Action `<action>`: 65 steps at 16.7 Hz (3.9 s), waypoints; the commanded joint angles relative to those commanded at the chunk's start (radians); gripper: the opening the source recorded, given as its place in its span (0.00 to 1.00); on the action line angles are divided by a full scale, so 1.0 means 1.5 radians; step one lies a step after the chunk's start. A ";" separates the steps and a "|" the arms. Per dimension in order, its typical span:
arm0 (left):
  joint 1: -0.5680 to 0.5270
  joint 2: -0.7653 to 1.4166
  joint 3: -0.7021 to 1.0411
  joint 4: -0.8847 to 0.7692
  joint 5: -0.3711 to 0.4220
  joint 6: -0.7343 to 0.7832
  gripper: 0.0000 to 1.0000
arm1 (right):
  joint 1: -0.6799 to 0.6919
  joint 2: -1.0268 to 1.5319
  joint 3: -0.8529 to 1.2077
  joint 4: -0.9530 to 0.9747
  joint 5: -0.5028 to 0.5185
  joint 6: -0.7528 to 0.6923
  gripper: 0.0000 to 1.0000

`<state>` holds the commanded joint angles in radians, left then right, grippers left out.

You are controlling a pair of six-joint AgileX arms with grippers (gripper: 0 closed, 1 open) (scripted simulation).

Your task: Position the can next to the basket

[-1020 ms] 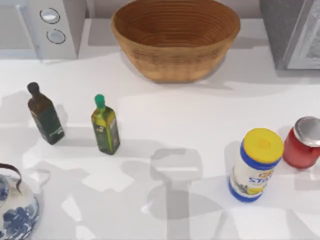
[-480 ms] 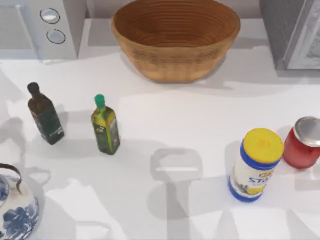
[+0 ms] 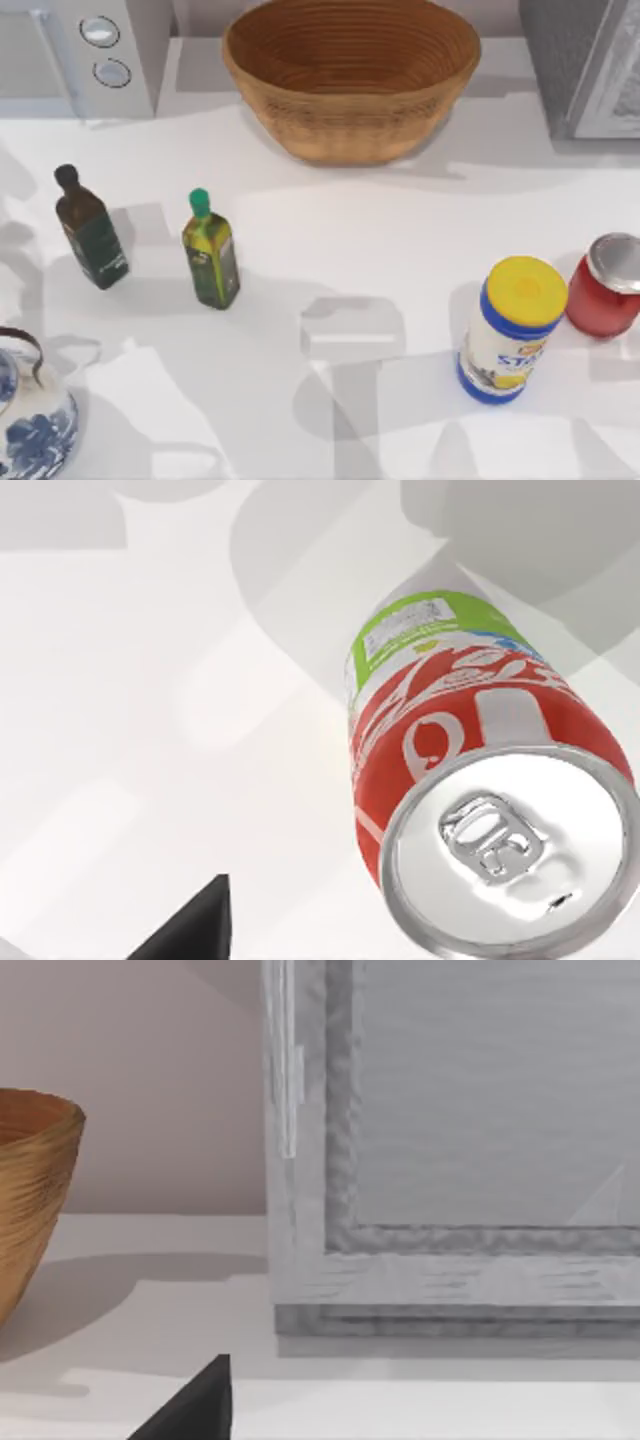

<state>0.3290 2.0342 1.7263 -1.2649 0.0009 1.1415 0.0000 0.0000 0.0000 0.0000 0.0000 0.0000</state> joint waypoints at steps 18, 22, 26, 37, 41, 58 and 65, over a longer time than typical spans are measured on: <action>0.001 0.028 -0.119 0.147 0.000 0.002 0.70 | 0.000 0.000 0.000 0.000 0.000 0.000 1.00; 0.001 0.028 -0.119 0.147 0.000 0.002 0.40 | 0.000 0.000 0.000 0.000 0.000 0.000 1.00; 0.001 0.028 -0.119 0.147 0.000 0.002 0.10 | 0.000 0.000 0.000 0.000 0.000 0.000 1.00; -0.001 0.026 -0.119 0.147 0.000 0.002 0.00 | 0.000 0.000 0.000 0.000 0.000 0.000 1.00; -0.031 0.020 -0.074 0.147 0.010 -0.062 0.00 | 0.000 0.000 0.000 0.000 0.000 0.000 1.00; -0.555 0.137 0.214 -0.002 0.076 -0.932 0.00 | 0.000 0.000 0.000 0.000 0.000 0.000 1.00; -0.686 0.207 0.242 -0.025 0.014 -1.192 0.00 | 0.000 0.000 0.000 0.000 0.000 0.000 1.00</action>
<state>-0.7005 2.3445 2.0897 -1.3029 0.0220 -0.6464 0.0000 0.0000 0.0000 0.0000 0.0000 0.0000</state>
